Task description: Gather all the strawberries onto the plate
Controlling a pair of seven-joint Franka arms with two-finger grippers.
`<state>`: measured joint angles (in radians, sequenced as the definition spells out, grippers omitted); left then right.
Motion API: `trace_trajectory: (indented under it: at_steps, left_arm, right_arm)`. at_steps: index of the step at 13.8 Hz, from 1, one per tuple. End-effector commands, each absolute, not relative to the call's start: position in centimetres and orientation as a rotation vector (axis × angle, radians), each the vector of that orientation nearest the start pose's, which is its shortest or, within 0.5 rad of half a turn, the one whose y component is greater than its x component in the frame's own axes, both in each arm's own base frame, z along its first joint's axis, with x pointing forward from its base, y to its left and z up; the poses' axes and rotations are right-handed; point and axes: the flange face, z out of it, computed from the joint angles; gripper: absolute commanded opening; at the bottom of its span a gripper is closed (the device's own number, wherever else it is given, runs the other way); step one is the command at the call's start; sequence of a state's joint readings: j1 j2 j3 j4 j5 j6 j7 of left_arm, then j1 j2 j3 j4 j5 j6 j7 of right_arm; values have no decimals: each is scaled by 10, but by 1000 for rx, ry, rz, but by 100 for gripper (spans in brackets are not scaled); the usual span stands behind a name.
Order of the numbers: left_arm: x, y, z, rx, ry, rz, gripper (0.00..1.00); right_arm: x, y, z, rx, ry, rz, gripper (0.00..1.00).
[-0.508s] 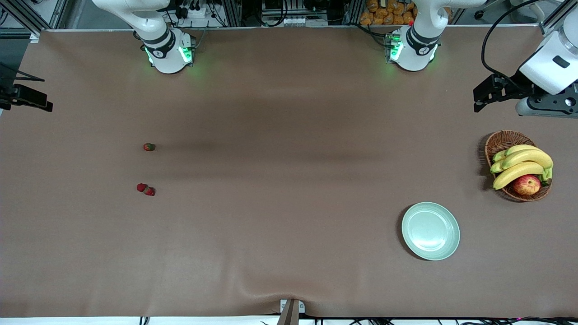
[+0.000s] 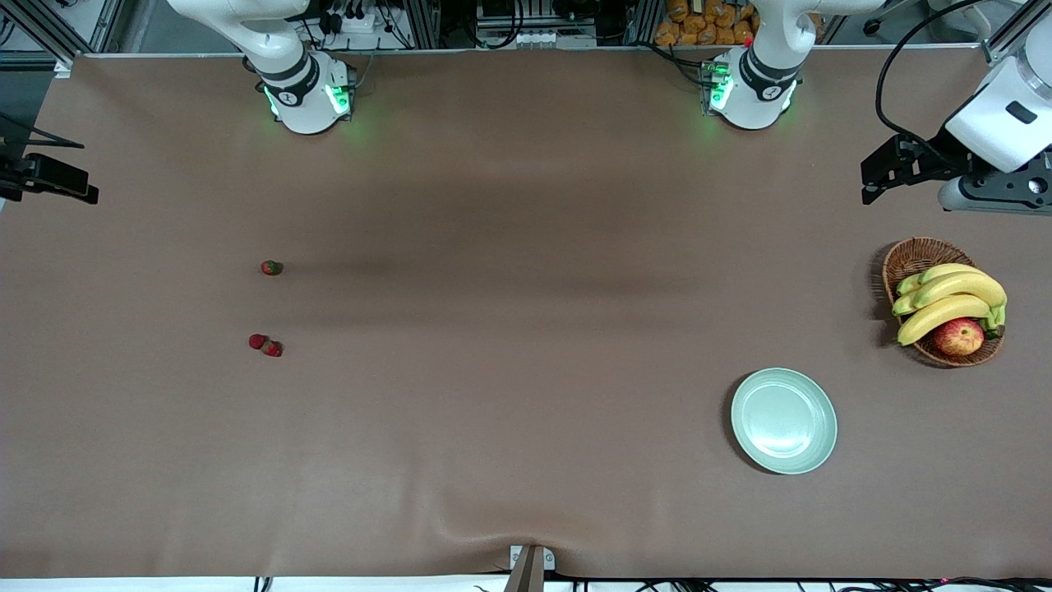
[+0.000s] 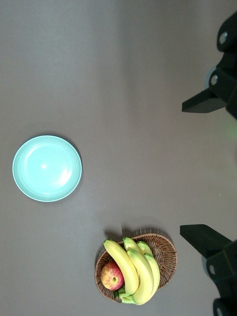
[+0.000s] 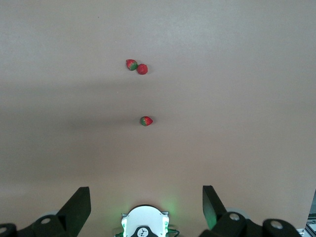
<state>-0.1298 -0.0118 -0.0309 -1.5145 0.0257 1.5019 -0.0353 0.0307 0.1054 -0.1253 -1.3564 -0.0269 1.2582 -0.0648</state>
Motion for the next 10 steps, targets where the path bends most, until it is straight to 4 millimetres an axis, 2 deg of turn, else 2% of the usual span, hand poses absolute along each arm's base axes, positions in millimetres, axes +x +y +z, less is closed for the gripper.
trace_trajectory:
  at_steps: [1, 7, 8, 10]
  left_arm:
    - [534, -83, 658, -3124, 217, 1, 100]
    - [536, -83, 656, -3153, 194, 5, 100]
    - [536, -84, 657, -3155, 194, 3, 100]
    - [536, -83, 656, -3155, 192, 3, 100]
  right_arm:
    - [547, -48, 646, -3147, 41, 307, 100]
    - [571, -29, 629, -3165, -17, 204, 100]
    - [577, -29, 620, -3167, -18, 194, 100]
    - [594, -29, 588, -3172, -22, 185, 100]
